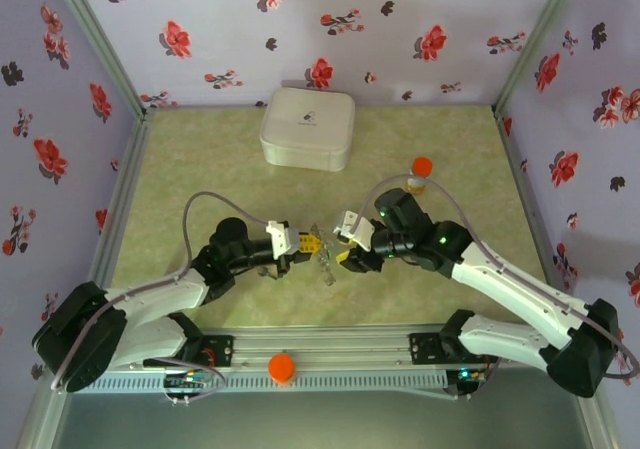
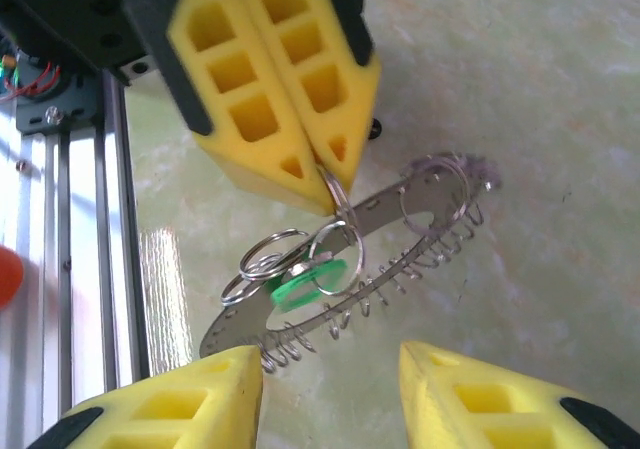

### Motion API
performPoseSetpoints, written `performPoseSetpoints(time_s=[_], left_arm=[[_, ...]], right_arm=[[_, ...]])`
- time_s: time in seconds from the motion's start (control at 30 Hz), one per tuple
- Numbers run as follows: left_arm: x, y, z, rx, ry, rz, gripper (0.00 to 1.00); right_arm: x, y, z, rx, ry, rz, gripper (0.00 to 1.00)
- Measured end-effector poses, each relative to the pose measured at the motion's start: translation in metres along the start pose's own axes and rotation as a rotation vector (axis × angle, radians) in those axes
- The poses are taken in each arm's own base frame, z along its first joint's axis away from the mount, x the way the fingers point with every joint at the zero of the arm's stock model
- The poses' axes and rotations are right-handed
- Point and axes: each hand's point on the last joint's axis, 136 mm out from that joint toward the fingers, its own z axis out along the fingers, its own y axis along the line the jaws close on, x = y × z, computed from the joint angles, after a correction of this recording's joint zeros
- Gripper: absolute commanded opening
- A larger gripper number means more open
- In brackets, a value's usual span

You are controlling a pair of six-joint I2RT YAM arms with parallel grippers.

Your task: Put the keys on the keyring

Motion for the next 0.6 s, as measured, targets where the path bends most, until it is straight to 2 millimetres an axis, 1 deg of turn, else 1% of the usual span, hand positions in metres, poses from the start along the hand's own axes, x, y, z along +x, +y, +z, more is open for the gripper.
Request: performPoseSetpoints(time_s=[0.17,0.27,0.37,0.47,0.6], left_arm=[[0.002,0.003,0.004,-0.001,-0.009,0.006,0.0],[0.005,0.004,0.006,-0.002,-0.008,0.006,0.0],[0.005,0.005,0.008,-0.004,-0.015,0.012,0.0],[0.004,0.008,0.009,-0.014,-0.024,0.019,0.0],[0.001,0.011,0.009,-0.034,-0.036,0.03,0.0]], right_arm=[[-0.006,-0.01,0.0,0.037,-0.07,0.119,0.42],[-0.013,-0.022,-0.003,0.053,-0.111,0.236,0.41],[-0.013,-0.03,0.0,0.021,-0.128,0.381,0.42],[-0.01,-0.032,0.006,-0.026,-0.118,0.502,0.44],[-0.008,-0.025,0.011,-0.088,-0.102,0.583,0.43]])
